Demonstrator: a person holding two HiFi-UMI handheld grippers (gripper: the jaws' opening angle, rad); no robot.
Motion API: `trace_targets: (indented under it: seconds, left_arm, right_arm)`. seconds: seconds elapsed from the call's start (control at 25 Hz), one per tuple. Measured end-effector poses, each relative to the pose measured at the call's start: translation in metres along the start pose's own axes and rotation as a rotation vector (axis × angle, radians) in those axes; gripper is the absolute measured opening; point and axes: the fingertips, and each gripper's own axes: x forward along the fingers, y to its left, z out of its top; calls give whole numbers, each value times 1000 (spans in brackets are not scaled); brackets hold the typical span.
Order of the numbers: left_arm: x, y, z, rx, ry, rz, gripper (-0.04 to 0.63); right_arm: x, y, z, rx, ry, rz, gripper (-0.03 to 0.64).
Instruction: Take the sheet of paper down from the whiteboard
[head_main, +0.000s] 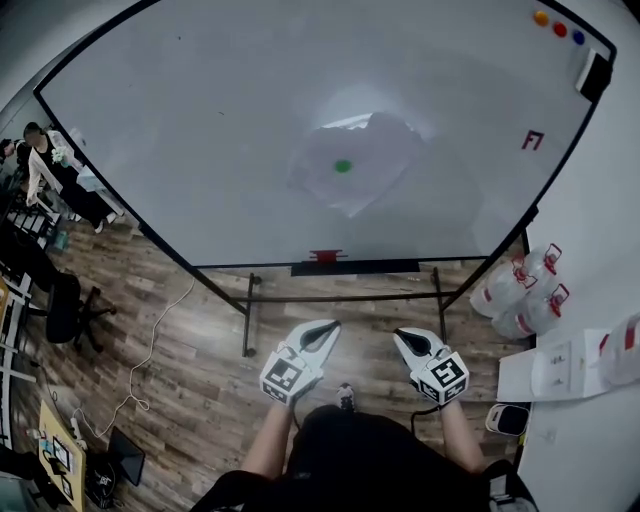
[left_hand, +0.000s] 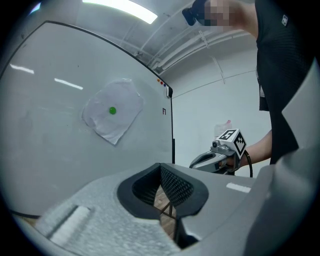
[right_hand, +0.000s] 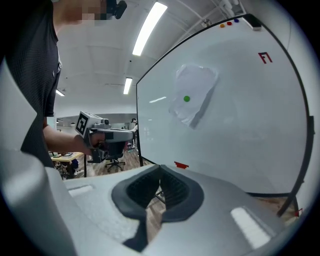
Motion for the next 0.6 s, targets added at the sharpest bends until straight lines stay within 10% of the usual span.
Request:
trace_targets:
  seconds: [0.6]
  left_arm:
    - [23,82,30,52,-73,-18,9]
  right_arm:
    - [67,-34,38,41,-50,-25,4]
